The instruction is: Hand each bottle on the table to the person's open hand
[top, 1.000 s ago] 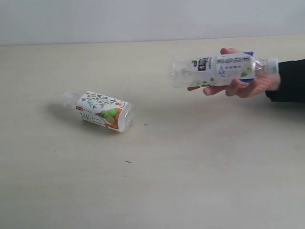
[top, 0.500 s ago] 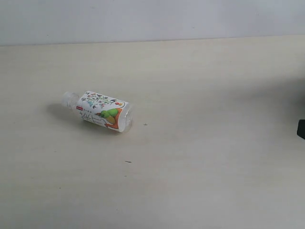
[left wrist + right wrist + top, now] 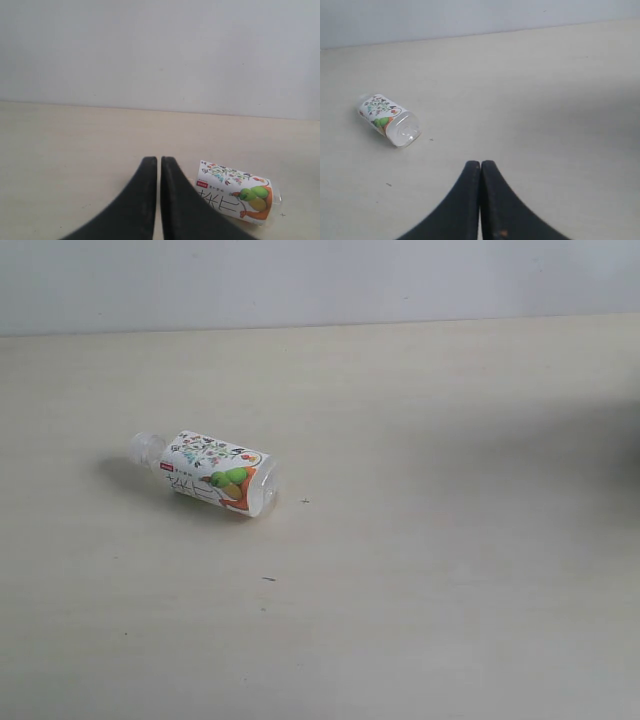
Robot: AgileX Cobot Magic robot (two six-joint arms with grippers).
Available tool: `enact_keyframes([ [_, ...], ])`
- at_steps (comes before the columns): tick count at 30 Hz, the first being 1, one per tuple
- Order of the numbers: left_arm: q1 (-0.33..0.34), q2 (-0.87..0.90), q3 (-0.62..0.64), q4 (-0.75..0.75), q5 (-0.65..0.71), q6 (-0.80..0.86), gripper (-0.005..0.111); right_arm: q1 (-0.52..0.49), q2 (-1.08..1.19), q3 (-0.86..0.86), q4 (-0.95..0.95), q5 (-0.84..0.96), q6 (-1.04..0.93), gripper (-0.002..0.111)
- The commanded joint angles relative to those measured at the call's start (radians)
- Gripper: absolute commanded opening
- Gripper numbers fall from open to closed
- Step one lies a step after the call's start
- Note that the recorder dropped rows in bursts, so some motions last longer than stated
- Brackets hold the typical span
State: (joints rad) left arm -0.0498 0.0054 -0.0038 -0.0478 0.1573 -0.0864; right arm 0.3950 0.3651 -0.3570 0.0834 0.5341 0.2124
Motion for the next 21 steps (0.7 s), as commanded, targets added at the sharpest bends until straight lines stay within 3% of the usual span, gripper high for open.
enact_keyframes([
  [1, -0.002, -0.005, 0.004, -0.004, -0.005, 0.005, 0.005, 0.000, -0.001, 0.002, -0.083, -0.034, -0.011, 0.000],
  [8, -0.002, -0.005, 0.004, -0.004, -0.005, 0.005, 0.005, 0.000, 0.018, 0.094, -0.112, -0.160, -0.011, 0.000],
  [21, -0.002, -0.005, 0.004, -0.004, -0.005, 0.005, 0.005, 0.000, 0.018, 0.100, -0.110, -0.156, -0.003, 0.000],
])
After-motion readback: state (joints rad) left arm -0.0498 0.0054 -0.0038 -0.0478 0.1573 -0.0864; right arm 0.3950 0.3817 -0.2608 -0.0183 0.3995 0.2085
